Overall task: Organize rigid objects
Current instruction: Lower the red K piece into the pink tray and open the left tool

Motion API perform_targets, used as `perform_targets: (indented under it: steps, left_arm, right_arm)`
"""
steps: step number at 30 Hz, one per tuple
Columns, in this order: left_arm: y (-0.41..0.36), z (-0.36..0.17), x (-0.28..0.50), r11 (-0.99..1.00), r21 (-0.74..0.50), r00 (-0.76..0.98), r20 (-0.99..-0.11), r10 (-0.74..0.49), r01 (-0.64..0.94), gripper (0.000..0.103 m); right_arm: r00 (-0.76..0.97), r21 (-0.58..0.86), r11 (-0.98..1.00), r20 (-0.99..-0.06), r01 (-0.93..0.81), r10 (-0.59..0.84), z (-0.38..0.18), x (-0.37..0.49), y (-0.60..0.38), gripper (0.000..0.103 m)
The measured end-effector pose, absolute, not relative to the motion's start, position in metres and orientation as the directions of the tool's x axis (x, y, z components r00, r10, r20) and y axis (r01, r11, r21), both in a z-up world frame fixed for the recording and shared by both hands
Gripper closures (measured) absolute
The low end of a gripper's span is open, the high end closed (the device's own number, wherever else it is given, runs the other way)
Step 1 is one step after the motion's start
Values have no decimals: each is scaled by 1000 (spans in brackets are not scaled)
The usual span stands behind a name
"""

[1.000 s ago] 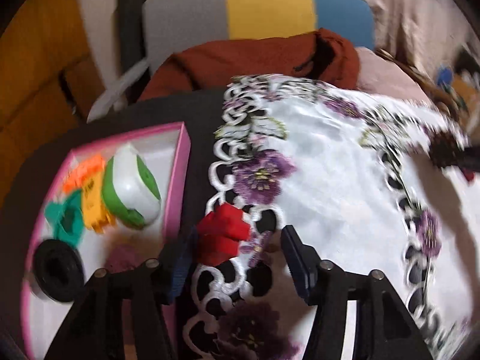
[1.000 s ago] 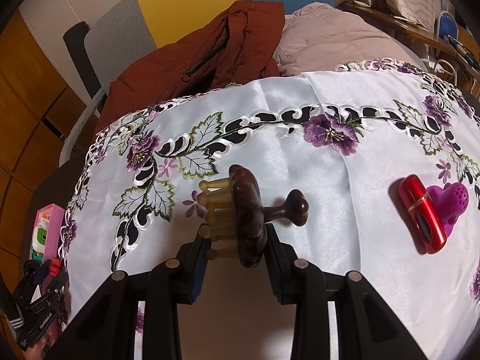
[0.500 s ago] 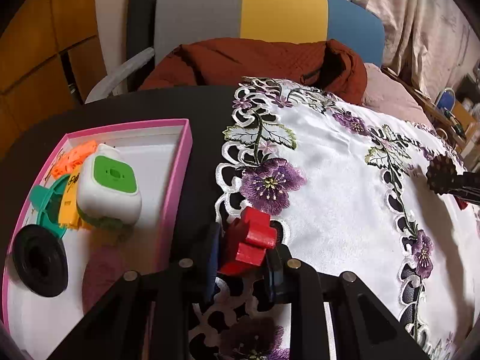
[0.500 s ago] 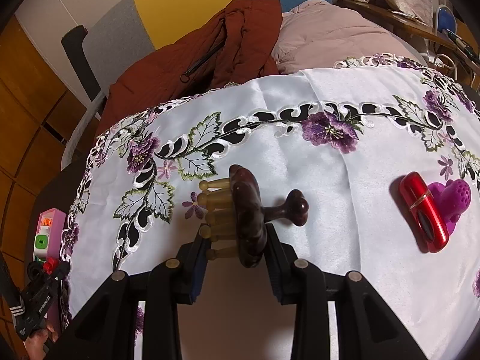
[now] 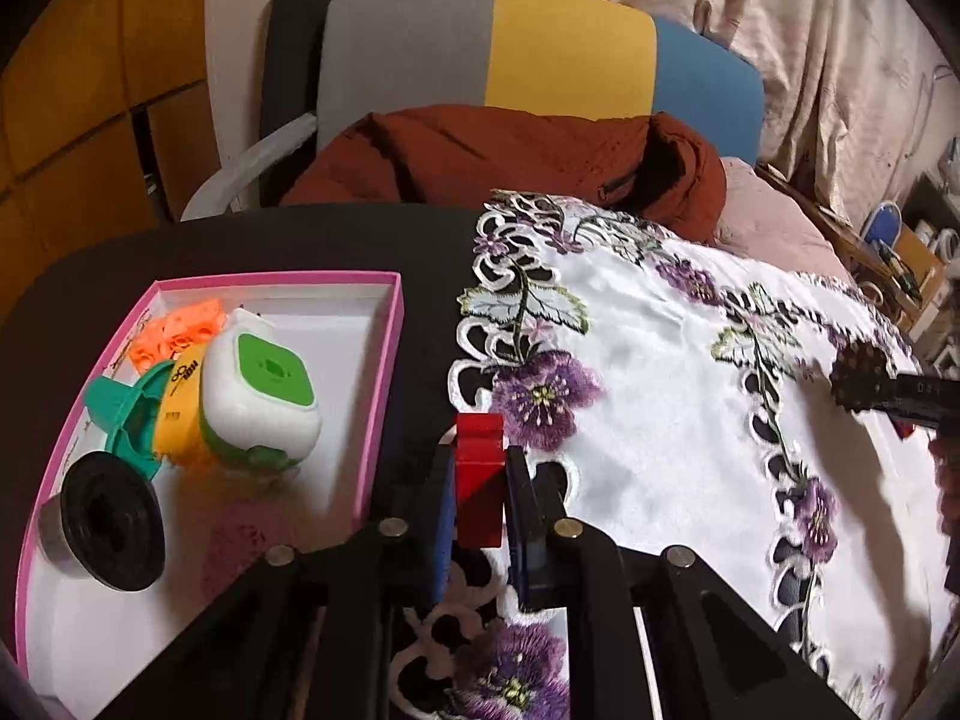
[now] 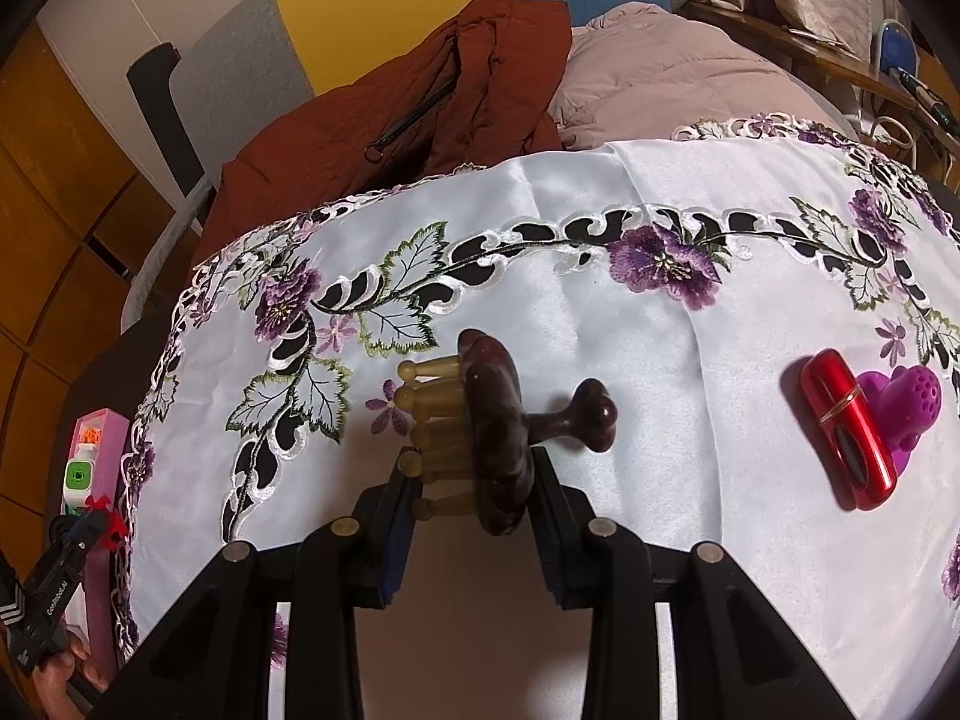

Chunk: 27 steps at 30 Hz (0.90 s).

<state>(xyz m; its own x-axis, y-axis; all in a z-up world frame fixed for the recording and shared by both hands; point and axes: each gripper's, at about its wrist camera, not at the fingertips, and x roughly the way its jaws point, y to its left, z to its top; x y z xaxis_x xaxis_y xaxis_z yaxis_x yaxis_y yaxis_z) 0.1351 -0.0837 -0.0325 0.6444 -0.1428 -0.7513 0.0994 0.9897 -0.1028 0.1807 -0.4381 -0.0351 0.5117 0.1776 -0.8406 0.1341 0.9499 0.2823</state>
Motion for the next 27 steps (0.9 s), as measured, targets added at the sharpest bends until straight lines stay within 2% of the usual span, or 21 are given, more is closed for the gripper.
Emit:
perform_targets:
  steps: [12, 18, 22, 27]
  left_arm:
    - [-84, -24, 126, 990, -79, 679, -721, -137, 116, 88]
    - [-59, -12, 112, 986, -141, 689, -706, -160, 84, 88]
    - [-27, -2, 90, 987, -159, 706, -694, -137, 35, 88]
    - [12, -11, 67, 993, -110, 687, -724, -55, -36, 88]
  right_arm:
    - [511, 283, 950, -841, 133, 178, -35, 181, -439, 68]
    - [512, 279, 951, -841, 132, 176, -35, 181, -439, 68]
    - [512, 271, 954, -842, 128, 171, -35, 181, -438, 68]
    - [516, 257, 959, -841, 120, 161, -36, 181, -435, 68]
